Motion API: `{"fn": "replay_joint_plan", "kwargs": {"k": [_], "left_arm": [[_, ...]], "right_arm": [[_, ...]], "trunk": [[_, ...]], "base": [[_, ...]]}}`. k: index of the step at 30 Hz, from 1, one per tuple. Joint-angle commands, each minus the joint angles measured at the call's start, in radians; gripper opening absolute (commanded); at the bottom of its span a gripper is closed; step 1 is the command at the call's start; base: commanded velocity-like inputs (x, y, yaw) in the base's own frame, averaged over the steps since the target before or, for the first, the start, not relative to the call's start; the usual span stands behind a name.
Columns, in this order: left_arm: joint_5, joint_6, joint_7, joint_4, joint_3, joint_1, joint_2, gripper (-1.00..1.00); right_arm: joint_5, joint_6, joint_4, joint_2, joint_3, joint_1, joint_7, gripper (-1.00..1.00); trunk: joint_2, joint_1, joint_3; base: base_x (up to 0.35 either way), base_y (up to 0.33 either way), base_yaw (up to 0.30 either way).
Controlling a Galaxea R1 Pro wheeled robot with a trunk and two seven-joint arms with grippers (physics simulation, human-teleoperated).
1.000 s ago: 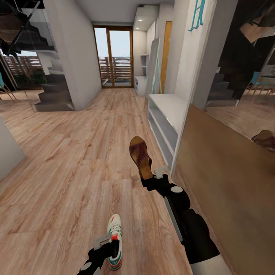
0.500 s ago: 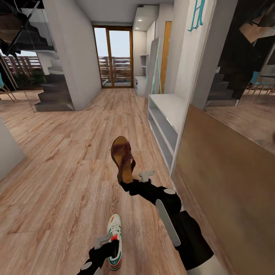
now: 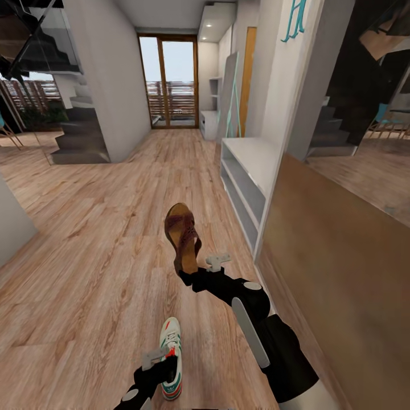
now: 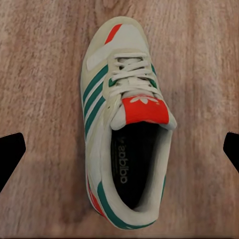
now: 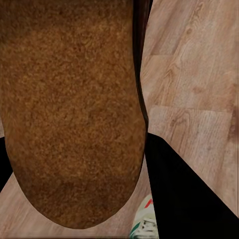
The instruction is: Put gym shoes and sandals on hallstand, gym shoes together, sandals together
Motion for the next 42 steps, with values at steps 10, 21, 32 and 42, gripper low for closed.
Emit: {"fn": "replay_joint_plan", "kwargs": {"k": [10, 21, 32, 42], "left_arm": [[-0.01, -0.003, -0.001, -0.002, 0.008, -0.009, -0.001, 1.0], [-0.013, -0.004, -0.001, -0.007, 0.005, -0.014, -0.001, 1.0], [-0.013, -0.005, -0.003, -0.008, 0.005, -0.014, -0.001, 1.0], [-0.015, -0.005, -0.003, -0.008, 0.004, -0.014, -0.001, 1.0]], "right_arm": [[-0.004, 0.006, -0.022, -0.074, -0.009, -0.001, 0.002, -1.0], [-0.005, 0.006, -0.034, -0.088, -0.01, -0.001, 0.001, -1.0], [-0.006, 0.006, -0.036, -0.088, -0.01, -0.001, 0.001, -1.0], [-0.006, 0.006, -0.037, -0.088, -0.011, -0.001, 0.001, -1.0]], "trunk": [[-0.001, 0.002, -0.016], [-0.003, 0.005, -0.049], [-0.003, 0.005, -0.061], [-0.004, 0.007, -0.086]], "base": [[0.0, 0.0, 0.0], [0.0, 0.0, -0.01], [0.0, 0.0, -0.029], [0.0, 0.0, -0.121]]}}
